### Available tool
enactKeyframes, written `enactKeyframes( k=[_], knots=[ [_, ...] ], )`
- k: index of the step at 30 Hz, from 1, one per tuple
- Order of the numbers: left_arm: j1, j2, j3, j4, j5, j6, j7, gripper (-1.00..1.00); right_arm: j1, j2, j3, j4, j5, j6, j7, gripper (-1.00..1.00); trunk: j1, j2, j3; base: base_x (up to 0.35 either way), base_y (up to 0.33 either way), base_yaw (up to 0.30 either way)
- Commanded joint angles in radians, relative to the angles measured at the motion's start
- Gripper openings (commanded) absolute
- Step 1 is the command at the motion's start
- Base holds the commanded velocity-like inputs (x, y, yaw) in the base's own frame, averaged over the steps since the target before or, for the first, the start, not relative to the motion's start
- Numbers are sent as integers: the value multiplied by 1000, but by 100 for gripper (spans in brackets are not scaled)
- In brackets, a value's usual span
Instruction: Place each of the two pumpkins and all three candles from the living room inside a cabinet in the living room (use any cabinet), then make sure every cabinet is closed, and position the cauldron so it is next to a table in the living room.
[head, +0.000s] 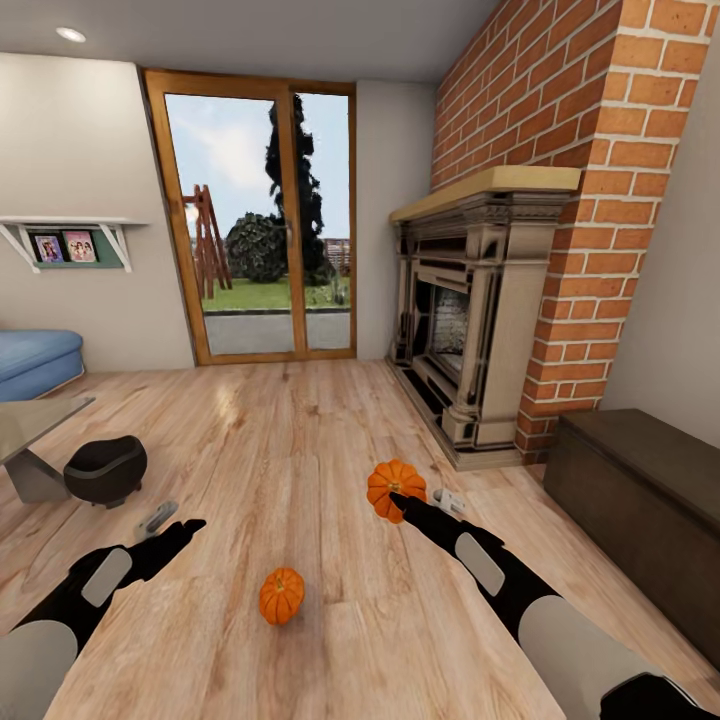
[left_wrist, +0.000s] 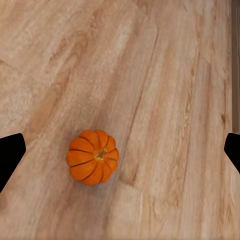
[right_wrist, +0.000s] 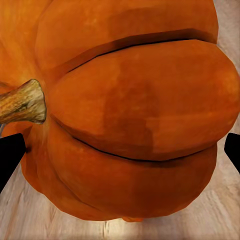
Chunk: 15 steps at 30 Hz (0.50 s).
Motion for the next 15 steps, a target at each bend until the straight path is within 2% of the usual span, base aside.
enactKeyframes(
  k=[1,9,15],
  knots=[
    [-1,-1,6,-1,2,8,-3,100,-1,0,2,0,-7,2,1,-100,0,0,-1,0,0,0],
    [-1,-2,6,-11,3,4,-5,100,-1,2,2,0,-7,2,1,-100,0,0,-1,21,3,0],
    [0,-2,6,-11,3,3,-9,100,-1,2,2,0,-7,3,-1,-100,0,0,-1,246,83,0]
  ],
)
